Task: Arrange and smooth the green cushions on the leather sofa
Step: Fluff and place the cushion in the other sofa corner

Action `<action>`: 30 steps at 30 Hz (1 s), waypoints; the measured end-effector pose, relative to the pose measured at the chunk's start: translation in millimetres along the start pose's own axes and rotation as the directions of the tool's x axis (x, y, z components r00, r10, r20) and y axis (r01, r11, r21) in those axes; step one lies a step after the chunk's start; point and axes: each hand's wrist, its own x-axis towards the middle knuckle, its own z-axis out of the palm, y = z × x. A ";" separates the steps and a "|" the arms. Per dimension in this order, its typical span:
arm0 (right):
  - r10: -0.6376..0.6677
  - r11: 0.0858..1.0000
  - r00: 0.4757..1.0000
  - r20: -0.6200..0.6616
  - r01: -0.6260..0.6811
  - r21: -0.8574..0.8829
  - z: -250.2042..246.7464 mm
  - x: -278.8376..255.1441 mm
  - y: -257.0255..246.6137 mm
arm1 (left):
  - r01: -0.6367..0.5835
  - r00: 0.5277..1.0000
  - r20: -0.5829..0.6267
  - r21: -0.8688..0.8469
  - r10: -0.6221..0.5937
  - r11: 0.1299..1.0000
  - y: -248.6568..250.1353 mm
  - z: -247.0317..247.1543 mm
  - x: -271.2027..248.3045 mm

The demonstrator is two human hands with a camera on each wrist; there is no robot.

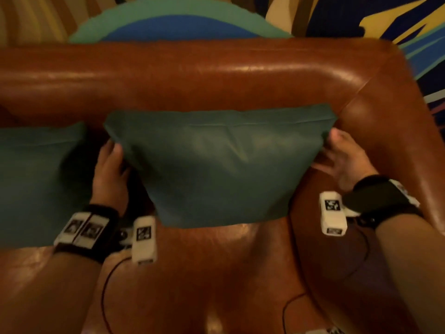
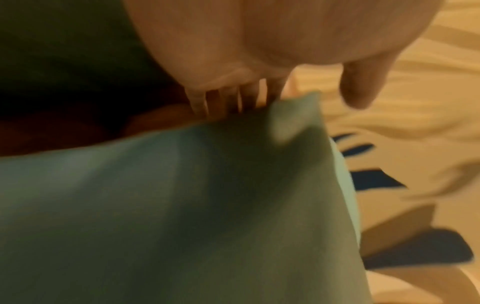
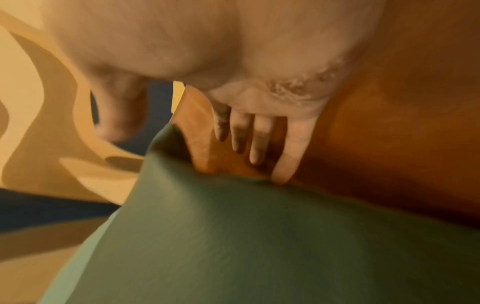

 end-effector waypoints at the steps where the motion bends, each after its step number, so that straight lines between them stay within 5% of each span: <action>1: 0.005 0.999 1.000 -0.022 -0.006 -0.038 8.2 5.6 -4.5 | -0.039 0.999 -0.026 0.009 0.039 0.999 11.6 9.2 9.8; 4: -0.124 0.939 0.979 -0.164 0.062 -0.337 34.9 26.3 -11.5 | -0.096 0.980 -0.176 0.014 0.097 0.995 26.6 34.7 42.2; 7: -0.290 0.802 0.880 -0.377 0.008 -0.597 37.7 32.7 -17.7 | -0.008 0.939 -0.344 0.043 0.022 0.999 26.4 42.3 52.4; 11: -0.317 0.677 0.894 -0.317 -0.021 -0.736 31.7 27.6 -11.9 | 0.069 0.935 -0.354 0.222 0.014 0.973 21.1 49.7 50.1; 14: -0.396 0.676 0.849 -0.349 0.013 -0.737 29.9 23.4 -27.6 | 0.101 0.916 -0.400 0.232 0.000 0.968 35.2 50.0 47.1; 16: -0.542 0.630 0.788 -0.293 0.150 -0.762 31.7 9.7 -49.8 | -0.048 0.883 -0.425 0.340 0.199 0.939 50.3 46.7 41.7; 17: -0.622 0.526 0.757 -0.199 0.215 -0.823 39.8 0.6 -60.0 | -0.197 0.850 -0.357 0.465 0.387 0.863 59.2 49.7 34.7; 19: -0.715 0.220 0.691 0.104 0.363 -0.905 73.2 -9.8 -68.7 | -0.544 0.701 0.026 0.665 0.713 0.511 71.8 73.0 18.4; 21: -0.643 0.000 0.651 0.404 0.527 -0.850 121.0 -13.2 -60.4 | -0.757 0.558 0.471 0.625 0.684 0.187 71.8 111.2 0.4; 23: -0.404 -0.173 0.704 0.584 0.568 -0.805 150.1 -7.9 -34.2 | -0.754 0.609 0.672 0.656 0.422 0.042 57.4 133.5 -8.6; 26: -0.250 -0.322 0.760 0.600 0.520 -0.791 126.4 12.8 -12.1 | -0.636 0.714 0.652 0.756 0.255 -0.155 30.8 105.5 12.3; 30: -0.250 -0.389 0.823 0.510 0.397 -0.831 66.5 33.2 -29.4 | -0.468 0.842 0.487 0.873 0.233 -0.135 37.9 59.1 34.3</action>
